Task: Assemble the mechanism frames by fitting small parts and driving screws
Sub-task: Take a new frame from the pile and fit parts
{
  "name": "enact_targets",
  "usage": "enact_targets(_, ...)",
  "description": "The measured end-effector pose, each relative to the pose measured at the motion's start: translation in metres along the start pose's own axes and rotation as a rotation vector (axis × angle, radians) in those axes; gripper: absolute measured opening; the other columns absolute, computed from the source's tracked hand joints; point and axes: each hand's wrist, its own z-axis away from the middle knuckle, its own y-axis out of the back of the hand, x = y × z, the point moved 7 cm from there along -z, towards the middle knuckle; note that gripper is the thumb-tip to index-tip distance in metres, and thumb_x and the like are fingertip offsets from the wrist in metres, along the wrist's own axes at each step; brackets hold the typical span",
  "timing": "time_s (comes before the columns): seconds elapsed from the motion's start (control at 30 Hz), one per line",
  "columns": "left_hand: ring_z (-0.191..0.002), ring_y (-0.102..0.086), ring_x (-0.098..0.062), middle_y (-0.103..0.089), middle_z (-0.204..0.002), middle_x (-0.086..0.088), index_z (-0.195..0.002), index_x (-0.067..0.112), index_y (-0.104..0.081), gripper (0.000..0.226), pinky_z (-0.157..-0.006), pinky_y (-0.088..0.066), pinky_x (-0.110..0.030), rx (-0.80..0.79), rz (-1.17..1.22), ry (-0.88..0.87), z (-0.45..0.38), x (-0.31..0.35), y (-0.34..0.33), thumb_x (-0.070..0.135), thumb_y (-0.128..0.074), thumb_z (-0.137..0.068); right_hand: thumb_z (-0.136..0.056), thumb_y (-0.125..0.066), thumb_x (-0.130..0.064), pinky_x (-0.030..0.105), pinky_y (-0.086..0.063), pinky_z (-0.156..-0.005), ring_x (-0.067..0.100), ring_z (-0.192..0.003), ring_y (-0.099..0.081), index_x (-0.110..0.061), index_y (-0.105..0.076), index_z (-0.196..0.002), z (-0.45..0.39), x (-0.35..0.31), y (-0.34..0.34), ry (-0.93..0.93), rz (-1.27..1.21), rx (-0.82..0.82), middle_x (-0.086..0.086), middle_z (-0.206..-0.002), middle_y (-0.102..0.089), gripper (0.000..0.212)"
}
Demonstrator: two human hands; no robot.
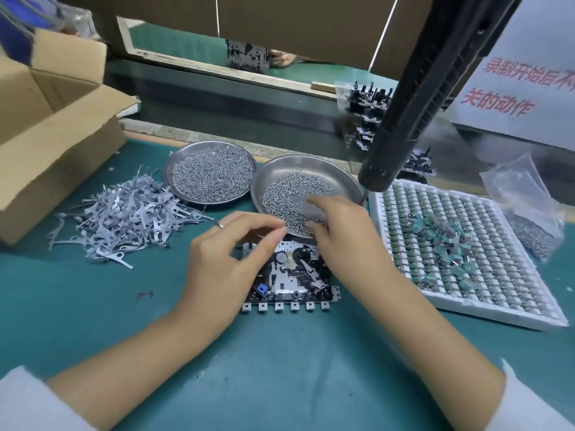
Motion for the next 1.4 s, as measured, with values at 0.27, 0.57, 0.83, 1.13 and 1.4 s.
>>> enact_targets(0.27,-0.080,-0.066,-0.008,-0.070,-0.086,0.012,-0.088,0.031,-0.071,0.014,-0.079,-0.052,-0.025,0.006,0.033,0.040,0.000,-0.004,-0.001,0.022,-0.075,-0.078,-0.079,-0.065,0.003,0.040,-0.054,-0.075,0.035,-0.081,-0.065,0.001,-0.073,-0.085,-0.023,0.019,-0.003,-0.138,0.065,-0.047,0.020,-0.083,-0.070,0.010)
enact_targets(0.57,-0.076,-0.066,-0.005,-0.071,-0.082,0.013,-0.086,0.028,-0.073,0.010,-0.075,-0.050,-0.018,-0.013,0.045,0.077,0.000,-0.005,-0.003,0.025,-0.072,-0.076,-0.076,-0.076,-0.002,0.003,-0.045,-0.068,-0.010,-0.066,-0.059,-0.012,-0.077,-0.084,-0.008,0.035,0.012,-0.181,-0.423,0.166,-0.018,-0.070,-0.064,0.013)
enact_targets(0.83,-0.076,-0.066,-0.006,-0.071,-0.081,0.014,-0.085,0.026,-0.073,0.011,-0.076,-0.050,-0.021,-0.019,0.041,0.099,0.000,-0.005,-0.003,0.023,-0.074,-0.075,-0.075,-0.076,0.000,0.011,-0.049,-0.068,-0.004,-0.064,-0.062,-0.022,-0.073,-0.075,-0.007,0.035,0.010,-0.172,-0.508,0.168,-0.016,-0.070,-0.067,0.022)
enact_targets(1.13,-0.074,-0.066,-0.009,-0.071,-0.079,0.012,-0.086,0.023,-0.073,0.011,-0.075,-0.052,-0.026,-0.028,0.054,0.137,0.000,-0.005,-0.003,0.021,-0.075,-0.075,-0.074,-0.076,0.003,0.012,-0.050,-0.067,0.000,-0.065,-0.063,-0.029,-0.066,-0.070,-0.005,0.030,0.012,-0.141,-0.567,0.194,-0.015,-0.071,-0.067,0.034)
enact_targets(1.4,-0.073,-0.065,-0.008,-0.071,-0.079,0.011,-0.086,0.022,-0.074,0.013,-0.074,-0.051,-0.024,-0.031,0.048,0.137,0.001,-0.006,-0.004,0.017,-0.077,-0.075,-0.070,-0.080,0.001,0.016,-0.052,-0.067,0.005,-0.067,-0.065,-0.022,-0.070,-0.071,0.002,0.023,0.015,-0.149,-0.715,0.164,-0.009,-0.071,-0.070,0.025)
